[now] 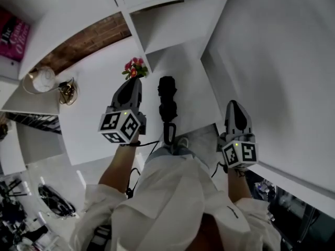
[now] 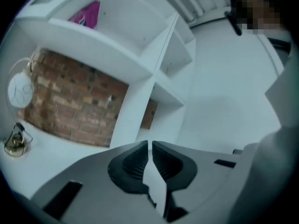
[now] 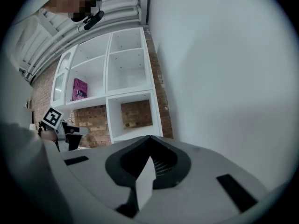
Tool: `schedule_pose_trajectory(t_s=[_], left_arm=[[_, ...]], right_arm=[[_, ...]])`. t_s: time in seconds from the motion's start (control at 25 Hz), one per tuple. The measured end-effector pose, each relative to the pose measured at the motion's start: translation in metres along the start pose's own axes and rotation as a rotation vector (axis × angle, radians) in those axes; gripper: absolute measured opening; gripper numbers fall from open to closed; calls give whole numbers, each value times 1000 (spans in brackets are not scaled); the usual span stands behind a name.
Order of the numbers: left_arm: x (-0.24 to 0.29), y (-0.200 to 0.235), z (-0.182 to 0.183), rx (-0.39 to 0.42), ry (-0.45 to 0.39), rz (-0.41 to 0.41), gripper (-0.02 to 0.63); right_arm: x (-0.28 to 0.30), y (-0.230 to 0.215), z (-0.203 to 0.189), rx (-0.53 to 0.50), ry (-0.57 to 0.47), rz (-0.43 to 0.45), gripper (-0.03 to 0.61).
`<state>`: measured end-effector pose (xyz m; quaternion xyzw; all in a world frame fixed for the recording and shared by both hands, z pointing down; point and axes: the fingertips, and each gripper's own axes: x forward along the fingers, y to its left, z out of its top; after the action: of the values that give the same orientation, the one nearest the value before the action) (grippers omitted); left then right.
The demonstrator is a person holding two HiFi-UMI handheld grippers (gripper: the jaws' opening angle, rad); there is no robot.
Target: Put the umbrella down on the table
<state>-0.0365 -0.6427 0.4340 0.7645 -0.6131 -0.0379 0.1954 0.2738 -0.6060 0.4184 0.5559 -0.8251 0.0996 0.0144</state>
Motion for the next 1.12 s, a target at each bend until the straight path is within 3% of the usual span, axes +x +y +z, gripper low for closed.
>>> schedule_pose_trajectory(t_s=[0.2, 0.48, 0.72, 1.12], left_arm=[[-55, -14, 104, 91, -357, -50, 49], [-115, -31, 182, 149, -603, -172, 51], [-139, -44, 193, 259, -636, -172, 49], [-135, -47, 191, 243, -613, -199, 49]], right_arm=[[-16, -10, 44, -19, -95, -47, 18], [-50, -21, 111, -86, -246, -100, 18], [-75, -36, 139, -117, -327, -155, 18], [-86, -51, 138, -117, -330, -205, 18]])
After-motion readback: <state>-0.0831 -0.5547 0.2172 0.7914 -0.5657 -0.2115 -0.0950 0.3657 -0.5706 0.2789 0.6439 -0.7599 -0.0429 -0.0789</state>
